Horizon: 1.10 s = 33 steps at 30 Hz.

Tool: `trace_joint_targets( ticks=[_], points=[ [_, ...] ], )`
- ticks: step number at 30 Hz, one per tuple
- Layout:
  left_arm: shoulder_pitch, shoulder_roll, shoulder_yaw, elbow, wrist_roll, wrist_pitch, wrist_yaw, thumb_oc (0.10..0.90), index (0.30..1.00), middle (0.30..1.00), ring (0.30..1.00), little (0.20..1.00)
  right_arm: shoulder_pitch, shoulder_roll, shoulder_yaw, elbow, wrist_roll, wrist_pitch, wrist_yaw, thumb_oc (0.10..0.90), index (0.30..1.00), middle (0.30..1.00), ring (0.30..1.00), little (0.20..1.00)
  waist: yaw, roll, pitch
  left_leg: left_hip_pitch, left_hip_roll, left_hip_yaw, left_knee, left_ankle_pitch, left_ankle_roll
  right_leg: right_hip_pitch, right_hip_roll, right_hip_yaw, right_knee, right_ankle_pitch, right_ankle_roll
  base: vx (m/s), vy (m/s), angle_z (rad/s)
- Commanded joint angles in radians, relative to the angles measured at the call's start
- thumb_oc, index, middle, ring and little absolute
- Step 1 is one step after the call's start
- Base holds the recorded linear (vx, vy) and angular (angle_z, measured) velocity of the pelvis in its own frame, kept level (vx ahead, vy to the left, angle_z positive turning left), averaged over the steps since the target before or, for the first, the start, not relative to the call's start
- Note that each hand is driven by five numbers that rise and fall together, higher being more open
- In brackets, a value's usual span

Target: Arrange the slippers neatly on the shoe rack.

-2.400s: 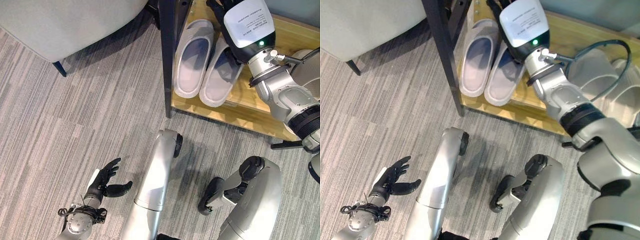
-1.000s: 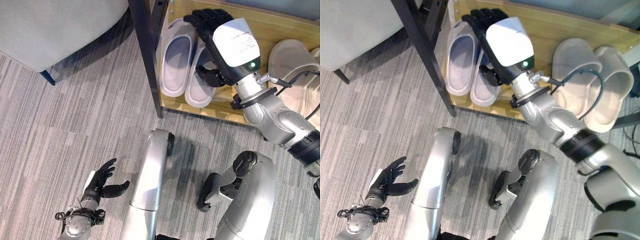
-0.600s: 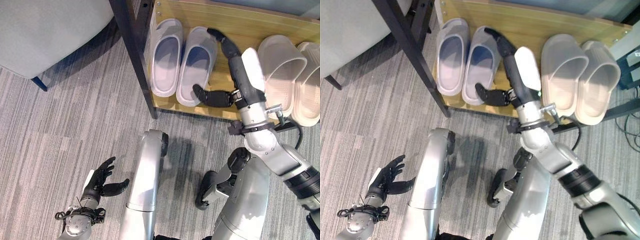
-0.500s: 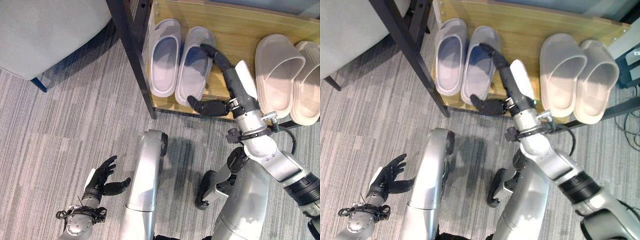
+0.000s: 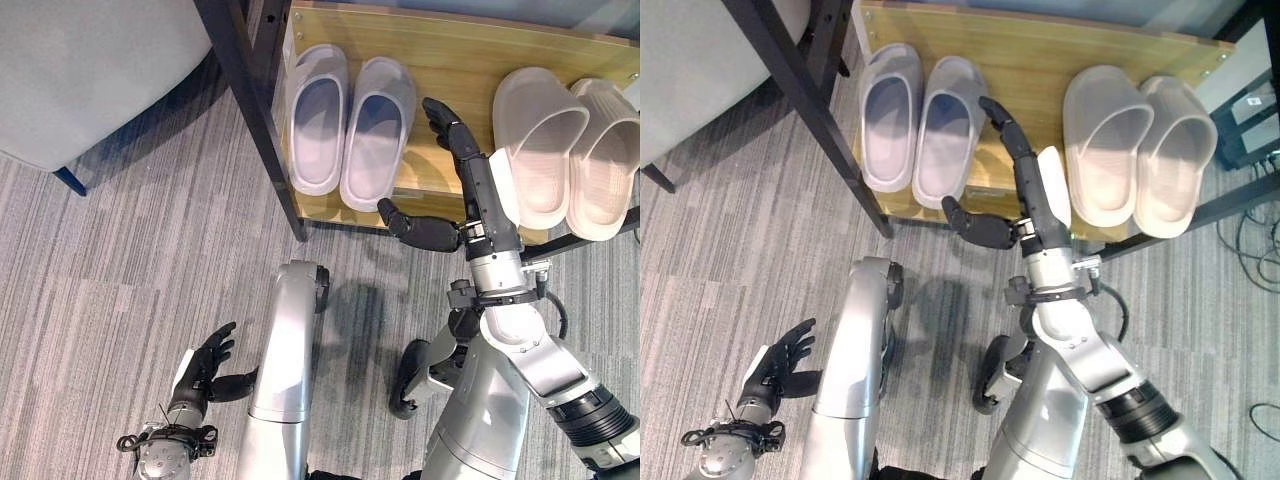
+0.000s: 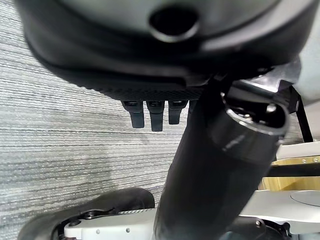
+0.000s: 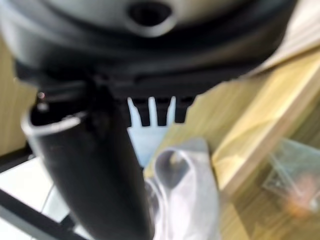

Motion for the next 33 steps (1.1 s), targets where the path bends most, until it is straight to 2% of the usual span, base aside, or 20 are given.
trace_joint_targets(
  ticks=[1, 7, 10, 15, 22, 28, 33],
  points=[
    [0.055, -0.014, -0.067, -0.084, 0.01, -0.055, 0.037, 0.8, 0.9, 0.9, 0.9, 0.9, -0.064, -0.014, -0.076, -0.091, -0.069, -0.041, -0.075, 0.8, 0.9, 0.9, 0.9, 0.9, 0.053, 0.046, -0.035, -0.024, -0.073, 0.053, -0.123, -0.032, 0.075, -0.001, -0.037, 0.063, -0.052, 0.044, -0.046, 0.0, 0.0, 0.0],
    [0.033, -0.003, -0.101, -0.075, 0.02, -0.053, 0.041, 0.8, 0.9, 0.9, 0.9, 0.9, -0.126, 0.023, -0.044, 0.005, -0.109, -0.004, -0.112, 0.8, 0.9, 0.9, 0.9, 0.9, 0.064, 0.062, -0.035, -0.024, -0.072, 0.053, -0.125, -0.029, 0.076, -0.001, -0.037, 0.061, -0.052, 0.047, -0.045, 0.0, 0.0, 0.0],
    [0.012, 0.01, -0.124, -0.067, 0.023, -0.058, 0.044, 0.8, 0.9, 0.9, 0.9, 0.9, -0.207, 0.044, -0.004, 0.1, -0.139, 0.033, -0.136, 0.8, 0.9, 0.9, 0.9, 0.9, 0.079, 0.073, -0.035, -0.024, -0.075, 0.053, -0.127, -0.028, 0.075, -0.001, -0.034, 0.062, -0.053, 0.052, -0.047, 0.0, 0.0, 0.0],
    [-0.005, 0.019, -0.146, -0.047, 0.026, -0.064, 0.043, 0.8, 0.9, 0.9, 0.9, 0.9, -0.3, 0.078, 0.029, 0.24, -0.138, 0.055, -0.159, 0.8, 0.9, 0.9, 0.9, 0.9, 0.095, 0.085, -0.035, -0.024, -0.081, 0.053, -0.134, -0.028, 0.075, -0.001, -0.036, 0.064, -0.052, 0.054, -0.051, 0.0, 0.0, 0.0],
    [-0.027, 0.036, -0.169, -0.03, 0.017, -0.07, 0.031, 0.8, 0.9, 0.9, 0.9, 0.9, -0.41, 0.123, 0.068, 0.395, -0.054, 0.057, -0.148, 0.8, 0.9, 0.9, 0.9, 0.9, 0.113, 0.092, -0.035, -0.024, -0.09, 0.056, -0.145, -0.03, 0.07, -0.001, -0.033, 0.072, -0.046, 0.053, -0.059, 0.0, 0.0, 0.0],
    [-0.039, 0.046, -0.182, -0.021, 0.009, -0.062, 0.022, 0.8, 0.9, 0.9, 0.9, 0.9, -0.48, 0.155, 0.1, 0.467, 0.061, 0.035, -0.116, 0.8, 0.9, 0.9, 0.9, 0.9, 0.125, 0.093, -0.035, -0.024, -0.094, 0.057, -0.153, -0.034, 0.065, -0.001, -0.036, 0.074, -0.048, 0.055, -0.063, 0.0, 0.0, 0.0],
    [-0.042, 0.052, -0.189, -0.019, 0.002, -0.059, 0.011, 0.8, 0.9, 0.9, 0.9, 0.9, -0.526, 0.154, 0.13, 0.494, 0.104, 0.023, -0.088, 0.8, 0.9, 0.9, 0.9, 0.9, 0.133, 0.092, -0.035, -0.024, -0.097, 0.054, -0.152, -0.037, 0.06, 0.0, -0.039, 0.074, -0.046, 0.056, -0.063, 0.0, 0.0, 0.0]
  ],
)
